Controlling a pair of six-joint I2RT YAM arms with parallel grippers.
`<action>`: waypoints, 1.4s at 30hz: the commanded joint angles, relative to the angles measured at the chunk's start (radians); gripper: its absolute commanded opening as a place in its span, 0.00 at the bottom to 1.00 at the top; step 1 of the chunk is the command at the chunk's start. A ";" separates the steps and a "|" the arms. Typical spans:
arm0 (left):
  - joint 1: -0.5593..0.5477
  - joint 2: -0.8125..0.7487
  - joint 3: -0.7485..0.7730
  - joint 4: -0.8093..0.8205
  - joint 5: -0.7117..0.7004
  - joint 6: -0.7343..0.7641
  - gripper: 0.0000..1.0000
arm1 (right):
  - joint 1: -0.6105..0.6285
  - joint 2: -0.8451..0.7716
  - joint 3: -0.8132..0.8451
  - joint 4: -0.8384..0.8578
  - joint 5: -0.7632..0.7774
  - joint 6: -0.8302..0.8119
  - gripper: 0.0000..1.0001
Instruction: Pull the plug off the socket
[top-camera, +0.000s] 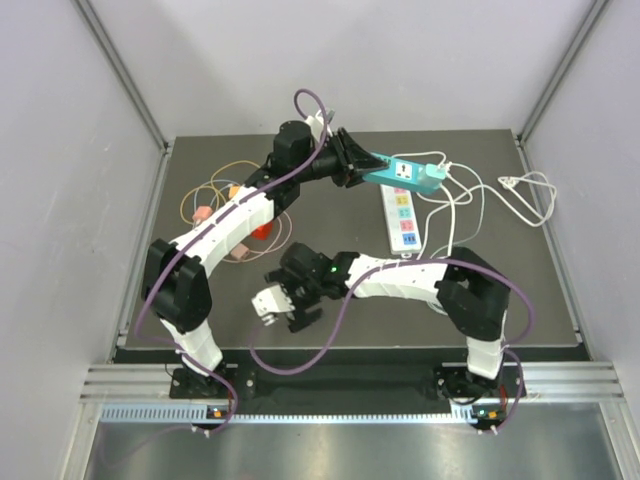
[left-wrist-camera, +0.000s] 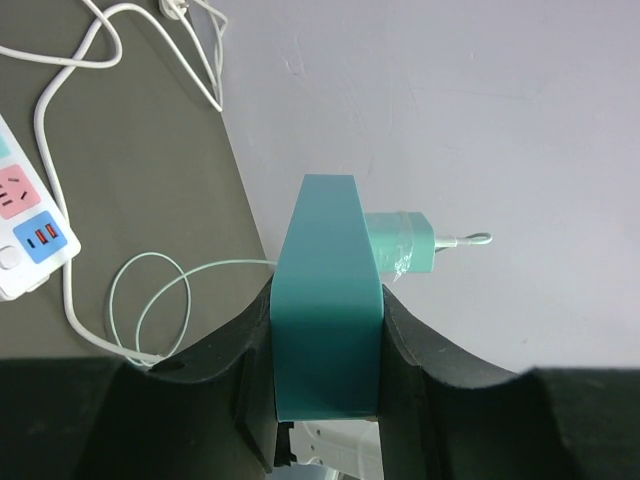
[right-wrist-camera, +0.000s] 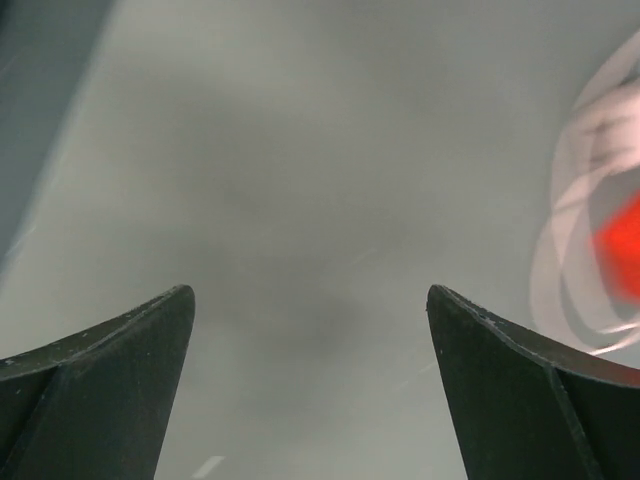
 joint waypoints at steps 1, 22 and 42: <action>0.003 -0.058 0.033 0.069 0.006 -0.025 0.00 | 0.001 -0.153 -0.083 -0.121 -0.047 -0.066 0.97; 0.006 -0.034 -0.051 -0.006 -0.019 0.158 0.00 | -0.577 -0.909 0.102 -0.811 -0.311 -0.069 0.93; 0.001 -0.055 -0.079 -0.131 0.119 0.280 0.00 | -0.940 -0.788 -0.083 -0.421 -0.456 0.079 0.94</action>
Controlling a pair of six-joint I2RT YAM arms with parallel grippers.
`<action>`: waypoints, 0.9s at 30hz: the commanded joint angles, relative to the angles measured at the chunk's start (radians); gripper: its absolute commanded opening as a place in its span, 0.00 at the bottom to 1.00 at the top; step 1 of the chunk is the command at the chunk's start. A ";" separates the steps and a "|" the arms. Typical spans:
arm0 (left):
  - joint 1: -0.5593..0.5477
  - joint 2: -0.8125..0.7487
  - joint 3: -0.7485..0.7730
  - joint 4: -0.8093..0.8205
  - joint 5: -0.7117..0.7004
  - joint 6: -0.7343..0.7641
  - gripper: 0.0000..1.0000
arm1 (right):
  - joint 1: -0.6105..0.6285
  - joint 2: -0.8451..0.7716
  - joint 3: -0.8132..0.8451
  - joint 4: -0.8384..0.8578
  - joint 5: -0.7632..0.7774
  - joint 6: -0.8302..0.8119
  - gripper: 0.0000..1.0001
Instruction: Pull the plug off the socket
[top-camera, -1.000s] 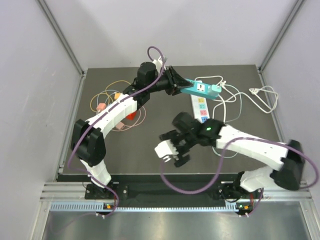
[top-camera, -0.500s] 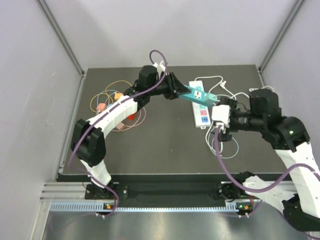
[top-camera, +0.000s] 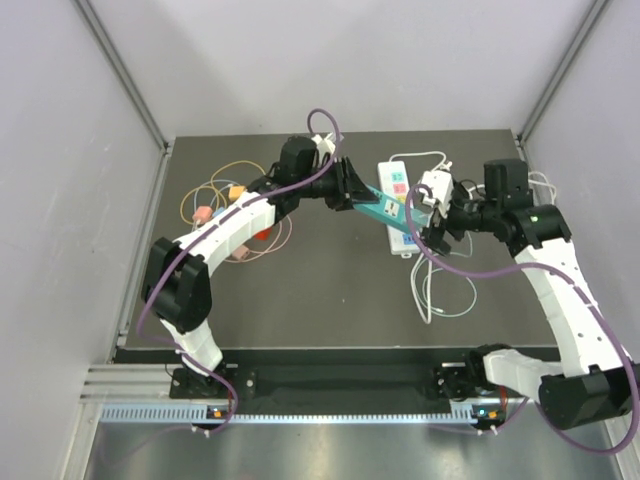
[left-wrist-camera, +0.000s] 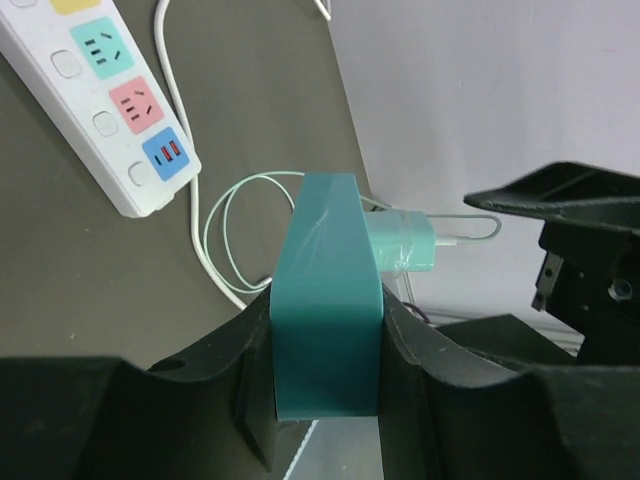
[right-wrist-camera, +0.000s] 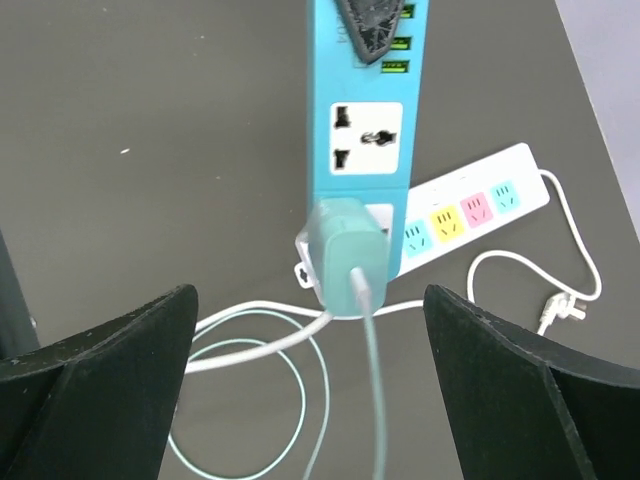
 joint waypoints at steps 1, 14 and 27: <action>-0.001 -0.058 -0.016 0.085 0.073 -0.025 0.00 | 0.009 0.017 -0.010 0.145 -0.043 -0.007 0.93; 0.000 -0.042 -0.037 0.162 0.112 -0.099 0.00 | 0.060 0.065 -0.074 0.199 0.040 -0.050 0.70; -0.001 -0.032 -0.025 0.092 0.062 -0.048 0.00 | 0.093 0.056 -0.042 0.104 0.072 -0.093 0.00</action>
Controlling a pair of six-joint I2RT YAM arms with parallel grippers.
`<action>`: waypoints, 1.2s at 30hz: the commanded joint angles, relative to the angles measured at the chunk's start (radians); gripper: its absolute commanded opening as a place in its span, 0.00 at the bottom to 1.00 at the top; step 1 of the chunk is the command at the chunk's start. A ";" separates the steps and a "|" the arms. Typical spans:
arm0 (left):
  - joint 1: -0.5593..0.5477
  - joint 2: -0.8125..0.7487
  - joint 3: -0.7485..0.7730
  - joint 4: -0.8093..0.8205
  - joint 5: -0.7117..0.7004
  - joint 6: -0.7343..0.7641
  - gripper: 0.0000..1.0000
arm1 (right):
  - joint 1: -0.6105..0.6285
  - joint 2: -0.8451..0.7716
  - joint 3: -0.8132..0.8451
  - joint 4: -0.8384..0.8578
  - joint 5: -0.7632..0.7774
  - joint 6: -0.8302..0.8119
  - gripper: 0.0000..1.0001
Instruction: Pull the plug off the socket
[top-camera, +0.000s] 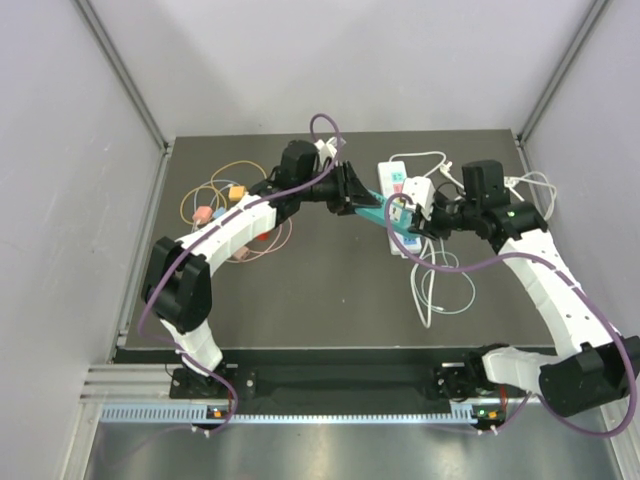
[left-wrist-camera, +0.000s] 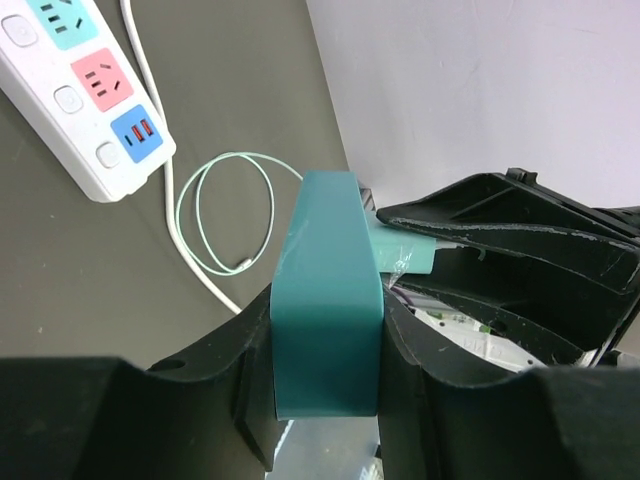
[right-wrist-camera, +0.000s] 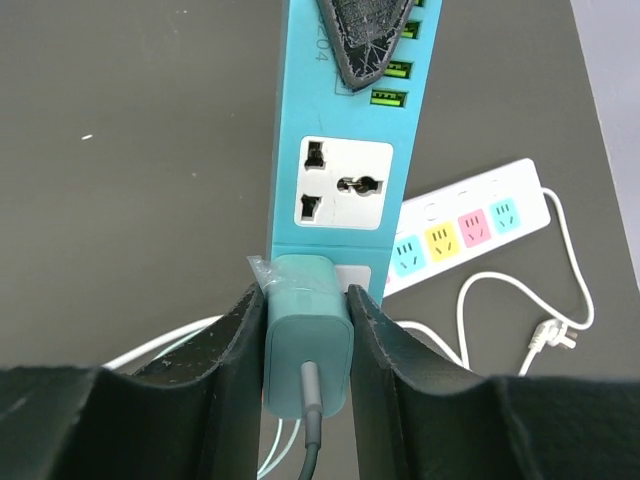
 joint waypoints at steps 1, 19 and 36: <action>0.000 -0.031 0.027 -0.034 -0.028 0.046 0.00 | 0.012 -0.034 0.042 -0.033 0.040 -0.030 0.00; 0.013 0.055 0.050 -0.087 -0.051 0.189 0.00 | -0.123 -0.244 0.002 -0.075 -0.089 0.066 0.00; -0.160 0.650 0.537 0.315 0.162 -0.198 0.00 | -0.242 -0.345 0.013 0.099 -0.103 0.484 0.00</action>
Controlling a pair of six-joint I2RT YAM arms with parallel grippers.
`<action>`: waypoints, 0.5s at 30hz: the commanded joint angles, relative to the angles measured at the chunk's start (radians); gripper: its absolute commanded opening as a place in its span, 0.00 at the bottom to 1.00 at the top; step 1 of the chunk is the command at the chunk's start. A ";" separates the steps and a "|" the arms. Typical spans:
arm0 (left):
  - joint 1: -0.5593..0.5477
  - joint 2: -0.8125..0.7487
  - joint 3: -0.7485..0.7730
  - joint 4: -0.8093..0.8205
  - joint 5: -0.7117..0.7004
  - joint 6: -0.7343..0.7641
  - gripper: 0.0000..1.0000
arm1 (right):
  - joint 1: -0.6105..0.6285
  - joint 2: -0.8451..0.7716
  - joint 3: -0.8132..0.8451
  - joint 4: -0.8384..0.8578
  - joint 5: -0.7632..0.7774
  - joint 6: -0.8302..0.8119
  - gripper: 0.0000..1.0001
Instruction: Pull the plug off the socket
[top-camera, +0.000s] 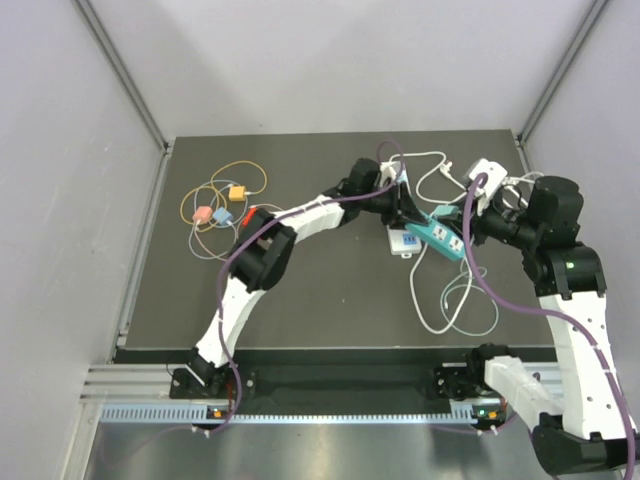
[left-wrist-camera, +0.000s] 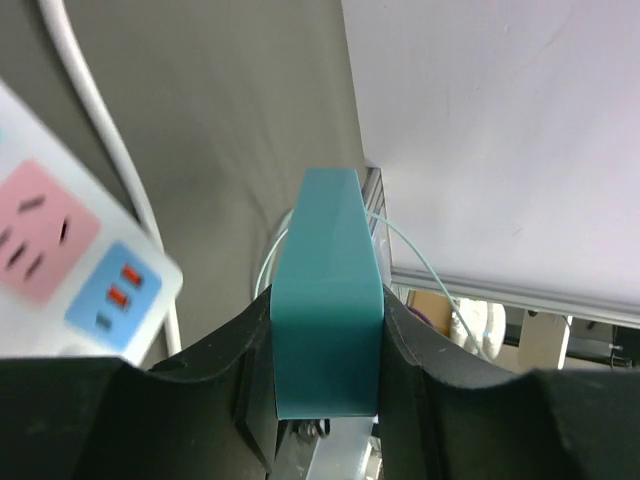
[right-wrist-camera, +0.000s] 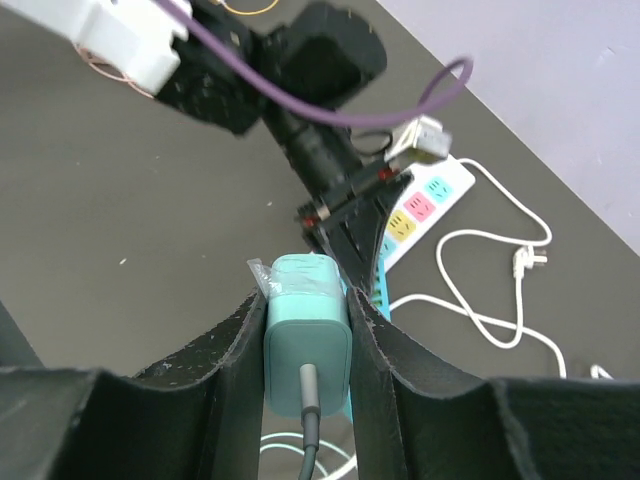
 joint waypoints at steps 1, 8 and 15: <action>-0.044 0.084 0.159 0.158 0.028 -0.122 0.00 | -0.040 -0.039 0.005 0.055 -0.031 0.052 0.00; -0.046 0.199 0.245 0.166 -0.070 -0.149 0.00 | -0.071 -0.050 0.096 -0.002 0.012 0.049 0.00; -0.050 0.264 0.337 0.036 -0.184 -0.052 0.01 | -0.072 -0.005 0.219 -0.017 0.025 0.104 0.00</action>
